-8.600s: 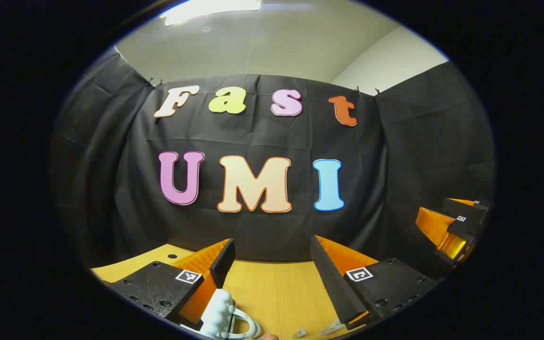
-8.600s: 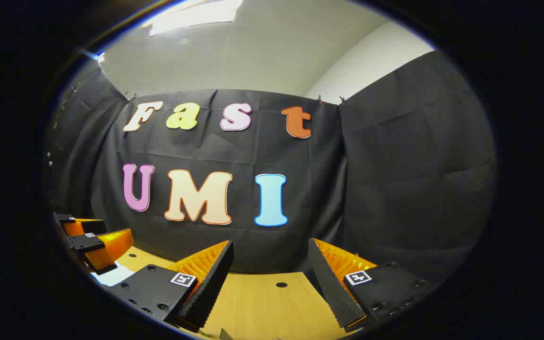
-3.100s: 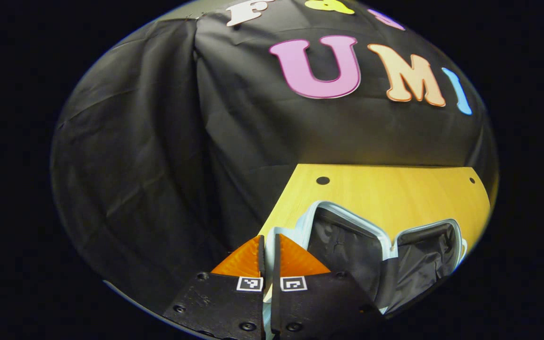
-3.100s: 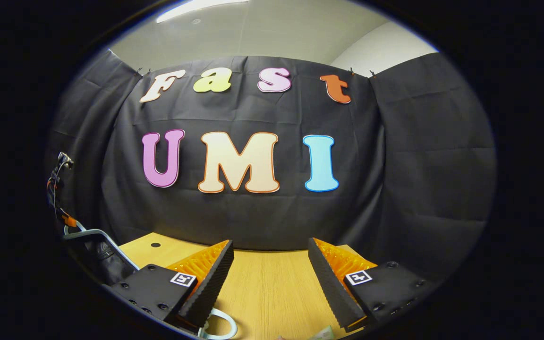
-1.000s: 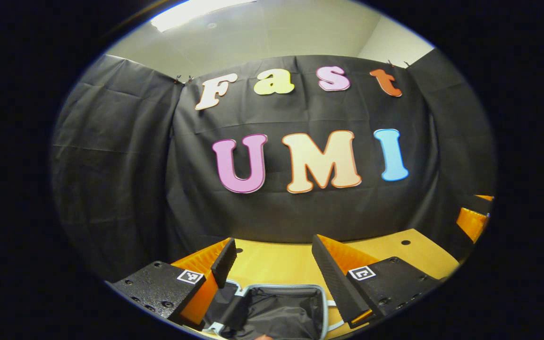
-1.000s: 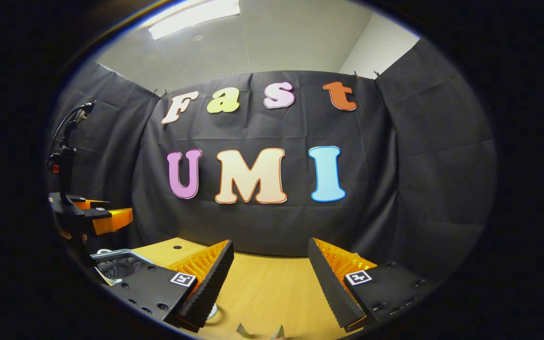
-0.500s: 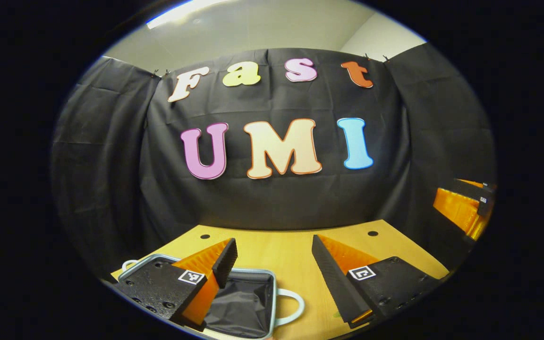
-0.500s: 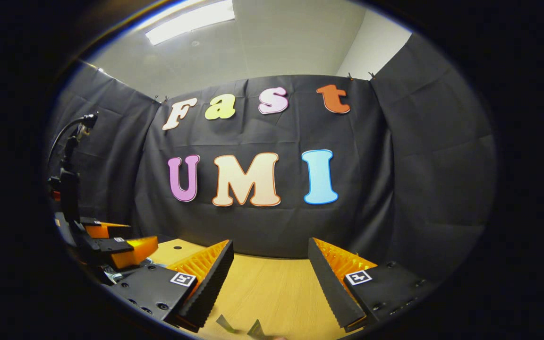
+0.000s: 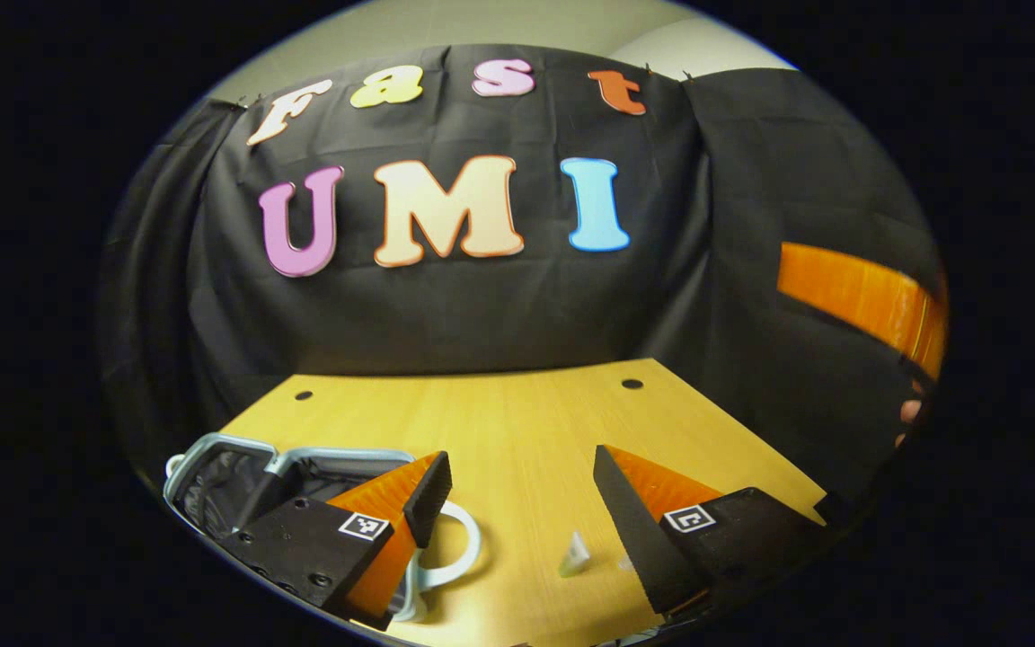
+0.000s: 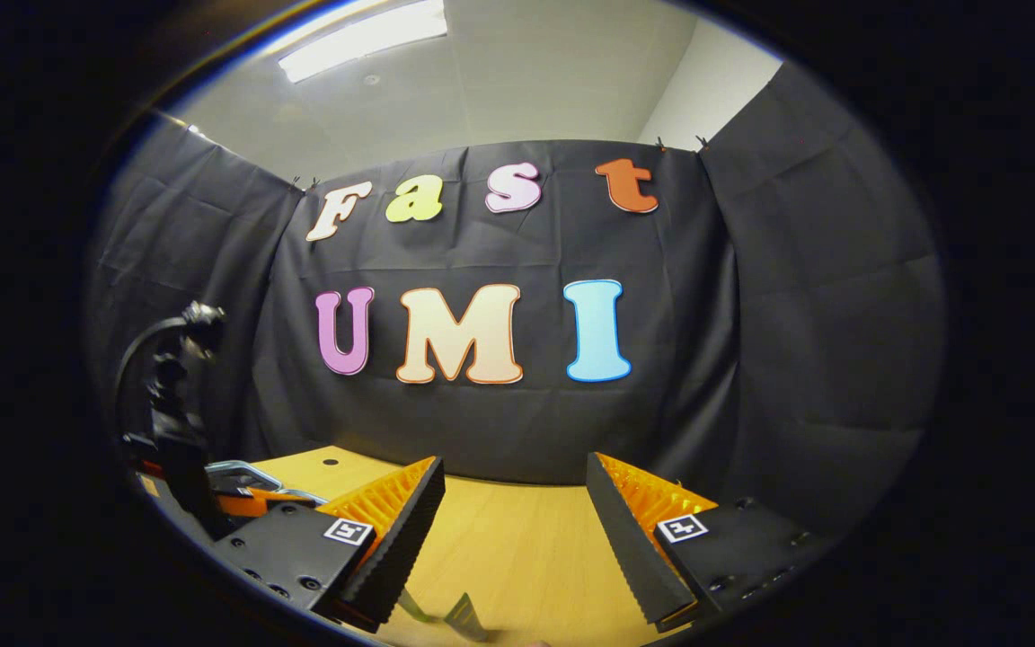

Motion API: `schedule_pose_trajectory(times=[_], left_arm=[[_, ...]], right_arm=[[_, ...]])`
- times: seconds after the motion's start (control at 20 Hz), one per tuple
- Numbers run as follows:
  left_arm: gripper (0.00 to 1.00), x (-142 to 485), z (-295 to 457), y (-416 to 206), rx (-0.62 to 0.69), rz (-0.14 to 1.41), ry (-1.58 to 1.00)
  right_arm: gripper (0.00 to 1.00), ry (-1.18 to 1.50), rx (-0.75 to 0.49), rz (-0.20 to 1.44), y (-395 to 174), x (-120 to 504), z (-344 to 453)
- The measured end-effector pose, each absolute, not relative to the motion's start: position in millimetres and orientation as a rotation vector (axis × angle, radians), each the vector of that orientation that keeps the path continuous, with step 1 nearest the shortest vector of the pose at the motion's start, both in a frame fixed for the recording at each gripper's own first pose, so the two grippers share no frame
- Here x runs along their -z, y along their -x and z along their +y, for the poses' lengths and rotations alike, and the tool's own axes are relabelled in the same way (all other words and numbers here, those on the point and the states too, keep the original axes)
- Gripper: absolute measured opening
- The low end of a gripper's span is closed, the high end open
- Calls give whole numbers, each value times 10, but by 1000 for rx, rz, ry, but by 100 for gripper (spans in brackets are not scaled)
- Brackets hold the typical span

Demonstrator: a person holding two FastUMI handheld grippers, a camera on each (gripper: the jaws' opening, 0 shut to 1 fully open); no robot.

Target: First open the suitcase, pack the skin care products into it, and then close the suitcase.

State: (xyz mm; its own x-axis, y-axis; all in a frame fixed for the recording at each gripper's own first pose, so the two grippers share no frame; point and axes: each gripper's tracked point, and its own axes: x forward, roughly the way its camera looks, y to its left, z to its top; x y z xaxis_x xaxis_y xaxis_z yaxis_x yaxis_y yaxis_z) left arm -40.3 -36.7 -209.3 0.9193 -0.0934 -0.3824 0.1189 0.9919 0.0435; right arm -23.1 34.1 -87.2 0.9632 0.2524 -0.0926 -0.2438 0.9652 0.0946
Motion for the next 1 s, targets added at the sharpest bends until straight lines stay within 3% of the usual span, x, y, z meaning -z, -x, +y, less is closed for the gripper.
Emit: schedule_pose_trajectory(times=[0.3, 0.45, 0.65, 0.8, 1.0], left_arm=[[93, 2715, -602, 530, 151, 519, -10], [87, 2952, -628, 562, 147, 570, 1], [70, 3273, -679, 610, 153, 653, 0], [48, 3494, -713, 688, 157, 717, -6], [33, 3689, -717, 753, 166, 771, 2]], right_arm=[[98, -39, -237, 153, 270, 1022, 128], [98, -22, -226, 147, 305, 1024, -4], [99, -22, -222, 167, 332, 1079, -80], [99, -22, -222, 176, 346, 1122, -98], [99, -21, -250, 192, 424, 1207, -24]])
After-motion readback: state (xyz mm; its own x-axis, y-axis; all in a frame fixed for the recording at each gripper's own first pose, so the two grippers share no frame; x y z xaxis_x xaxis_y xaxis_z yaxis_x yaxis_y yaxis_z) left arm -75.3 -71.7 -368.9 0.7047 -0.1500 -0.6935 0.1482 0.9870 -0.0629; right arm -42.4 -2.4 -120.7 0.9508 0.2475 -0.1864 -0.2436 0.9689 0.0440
